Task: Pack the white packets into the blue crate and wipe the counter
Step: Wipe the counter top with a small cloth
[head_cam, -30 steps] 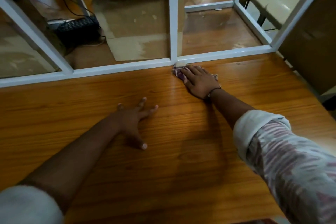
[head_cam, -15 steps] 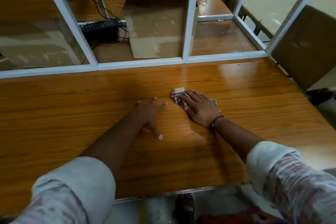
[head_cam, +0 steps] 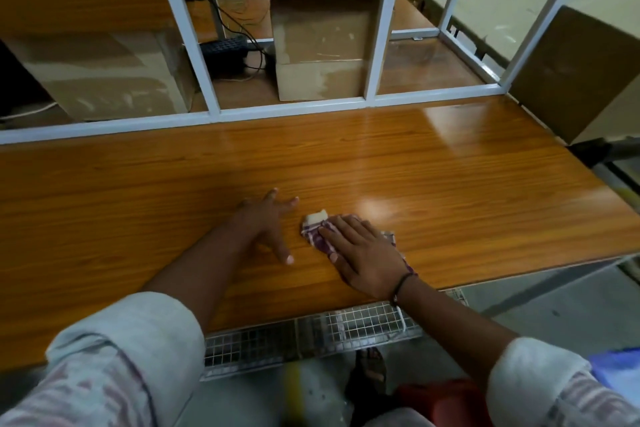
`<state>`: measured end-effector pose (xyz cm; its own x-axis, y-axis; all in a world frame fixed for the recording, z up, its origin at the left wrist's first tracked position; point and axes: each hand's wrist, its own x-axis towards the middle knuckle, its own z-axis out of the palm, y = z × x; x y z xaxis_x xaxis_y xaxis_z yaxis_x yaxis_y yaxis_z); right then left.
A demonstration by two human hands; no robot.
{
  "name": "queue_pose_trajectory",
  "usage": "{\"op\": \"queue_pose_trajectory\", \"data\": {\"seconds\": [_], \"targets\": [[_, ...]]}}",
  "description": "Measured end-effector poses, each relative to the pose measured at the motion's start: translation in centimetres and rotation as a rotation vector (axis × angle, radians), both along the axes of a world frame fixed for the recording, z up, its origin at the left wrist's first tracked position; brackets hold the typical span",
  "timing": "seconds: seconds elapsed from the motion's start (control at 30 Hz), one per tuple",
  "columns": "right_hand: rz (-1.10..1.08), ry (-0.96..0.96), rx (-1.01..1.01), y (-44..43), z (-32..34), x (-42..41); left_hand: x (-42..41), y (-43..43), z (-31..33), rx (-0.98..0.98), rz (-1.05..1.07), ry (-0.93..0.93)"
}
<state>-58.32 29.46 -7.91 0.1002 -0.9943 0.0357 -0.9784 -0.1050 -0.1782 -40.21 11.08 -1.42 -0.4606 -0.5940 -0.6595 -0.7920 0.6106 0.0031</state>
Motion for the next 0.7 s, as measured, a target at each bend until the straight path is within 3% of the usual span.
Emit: {"op": "queue_pose_trajectory", "data": {"seconds": [0.17, 0.37, 0.43, 0.57, 0.7], "targets": [[-0.011, -0.044, 0.017, -3.2, 0.5, -2.0, 2.7, -4.2, -0.5, 0.053, 0.078, 0.052], [-0.671, -0.039, -0.023, -15.8, 0.6, -12.1, 2.9, -8.4, -0.9, 0.04, 0.056, 0.024], [-0.745, -0.049, -0.002, -19.4, 0.7, -12.9, 3.0, -9.4, -1.3, 0.007, 0.008, 0.025], [-0.549, -0.082, -0.003, -25.3, 0.9, -10.8, 2.4, -11.6, -1.4, 0.02, 0.04, 0.015], [0.011, 0.006, -0.031, -26.4, 0.1, -6.4, 2.1, -12.6, -1.2, 0.028, 0.069, 0.033]]}}
